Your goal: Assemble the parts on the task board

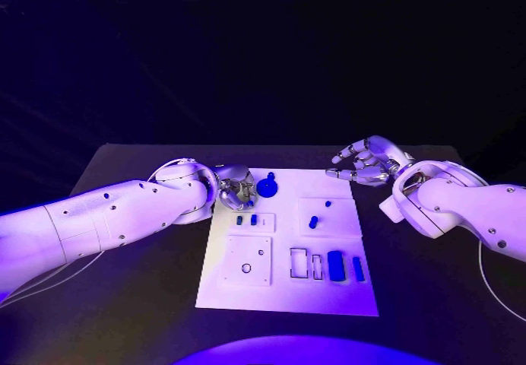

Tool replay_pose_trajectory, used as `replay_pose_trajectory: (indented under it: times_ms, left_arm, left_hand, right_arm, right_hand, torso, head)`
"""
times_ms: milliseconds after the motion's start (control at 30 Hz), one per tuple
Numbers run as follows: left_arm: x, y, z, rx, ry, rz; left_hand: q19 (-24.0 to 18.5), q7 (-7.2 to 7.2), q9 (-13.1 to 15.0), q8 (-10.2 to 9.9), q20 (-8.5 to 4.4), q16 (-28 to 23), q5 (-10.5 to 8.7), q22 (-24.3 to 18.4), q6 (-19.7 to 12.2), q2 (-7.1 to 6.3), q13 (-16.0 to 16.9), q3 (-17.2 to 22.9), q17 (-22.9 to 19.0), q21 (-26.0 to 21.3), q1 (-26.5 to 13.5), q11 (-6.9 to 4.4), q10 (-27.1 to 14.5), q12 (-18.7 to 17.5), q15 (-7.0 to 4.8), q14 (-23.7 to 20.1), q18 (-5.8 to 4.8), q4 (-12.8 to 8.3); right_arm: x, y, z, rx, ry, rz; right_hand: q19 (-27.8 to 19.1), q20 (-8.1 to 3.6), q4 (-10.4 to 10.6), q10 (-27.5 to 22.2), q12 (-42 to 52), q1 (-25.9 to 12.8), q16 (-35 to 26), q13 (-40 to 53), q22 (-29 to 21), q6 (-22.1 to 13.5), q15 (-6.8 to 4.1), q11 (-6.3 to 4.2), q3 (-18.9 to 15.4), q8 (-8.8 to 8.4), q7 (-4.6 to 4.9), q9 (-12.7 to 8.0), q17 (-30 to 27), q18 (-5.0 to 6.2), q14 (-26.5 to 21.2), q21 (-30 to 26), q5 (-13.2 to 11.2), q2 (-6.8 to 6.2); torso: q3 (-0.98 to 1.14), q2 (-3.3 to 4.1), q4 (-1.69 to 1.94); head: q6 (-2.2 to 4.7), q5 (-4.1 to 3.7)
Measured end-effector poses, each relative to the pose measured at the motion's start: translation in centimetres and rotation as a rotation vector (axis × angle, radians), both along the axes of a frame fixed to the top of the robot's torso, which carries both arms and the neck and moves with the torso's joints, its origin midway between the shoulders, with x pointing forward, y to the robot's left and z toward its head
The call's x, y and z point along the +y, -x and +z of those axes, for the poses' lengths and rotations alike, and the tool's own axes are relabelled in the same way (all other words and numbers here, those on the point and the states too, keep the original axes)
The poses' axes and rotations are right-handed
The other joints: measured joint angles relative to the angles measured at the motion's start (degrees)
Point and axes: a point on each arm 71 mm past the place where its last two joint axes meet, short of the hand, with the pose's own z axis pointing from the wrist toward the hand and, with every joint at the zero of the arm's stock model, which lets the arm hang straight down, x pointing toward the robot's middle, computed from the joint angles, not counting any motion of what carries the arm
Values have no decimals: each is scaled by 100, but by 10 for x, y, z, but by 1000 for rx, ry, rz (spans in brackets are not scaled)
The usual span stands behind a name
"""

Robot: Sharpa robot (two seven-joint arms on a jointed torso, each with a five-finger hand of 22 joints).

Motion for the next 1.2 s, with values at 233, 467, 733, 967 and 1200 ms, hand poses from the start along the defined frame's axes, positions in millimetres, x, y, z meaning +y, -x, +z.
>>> replay_pose_trajectory:
  times_ms: [233, 467, 733, 967, 1200]
  left_arm:
    - [1, 0, 0, 0, 2, -2]
    - [2, 1, -2, 3, 2, -3]
    - [3, 2, -3, 7, 2, -3]
    - [4, 3, -6, 12, -3, 3]
    - [5, 3, -6, 12, -4, 6]
  left_hand:
    - [0, 0, -7, -1, 0, 0, 0, 0, -1, 0, -1, 0, 0, 0, 0, 0, 0, 0, 0, 0, 0, 0]
    - [0, 55, -71, -377, 0, 0, 0, -45, -242, 0, 0, 31, -64, -21, 0, 29, 72, -226, 0, 0, 0, -64]
    - [-22, 91, -160, -665, 21, 0, 0, -70, -503, -21, 0, 66, -100, -40, -21, 29, 112, -361, 0, 0, 0, -99]
    - [-22, 83, -182, -719, 21, 0, 0, -76, -553, -50, 2, 70, -112, -40, -51, 29, 112, -395, 0, 0, 0, -104]
    - [-22, 92, -216, -821, 21, -1, 0, -102, -646, -76, 5, 70, -146, -66, -118, 29, 112, -466, 22, -22, 0, -104]
  right_arm:
    - [0, 0, 0, 0, 0, 0]
    - [0, 0, 0, 0, 0, -1]
    - [0, 0, 0, 0, 0, -1]
    - [0, 0, 0, 0, 1, -1]
    - [-1, 0, 0, 0, 1, -3]
  right_hand:
    - [0, 0, 0, 0, 0, 0, 0, 4, 0, 0, 0, 0, 0, 0, 0, 0, -1, 0, 0, 0, 0, 0]
    - [14, -14, 0, 0, 0, 0, 0, 5, -1, -15, 0, 0, 0, 24, -15, -6, -1, 0, 0, -31, 0, 0]
    - [21, -21, 0, 0, 0, 0, 0, 4, -1, -21, 0, 0, 0, 24, -21, -6, -1, 0, 0, -31, 0, 0]
    - [21, -21, 0, 0, 0, 0, 0, 4, -2, -20, 0, 0, 0, 24, -21, -6, -2, 0, 0, -31, 0, 0]
    - [21, -21, 0, -22, 0, 0, -23, 3, -2, -20, 0, -22, 0, 24, -21, -6, -2, 0, 0, -69, 0, 0]
  torso:
    - [-3, -1, 4]
    - [-7, -3, 7]
    - [-5, -2, 4]
    - [-4, -2, 2]
    - [-1, -2, -1]
  head:
    - [-2, -4]
    - [-2, 1]
    - [3, 10]
    - [3, 16]
    - [3, 16]
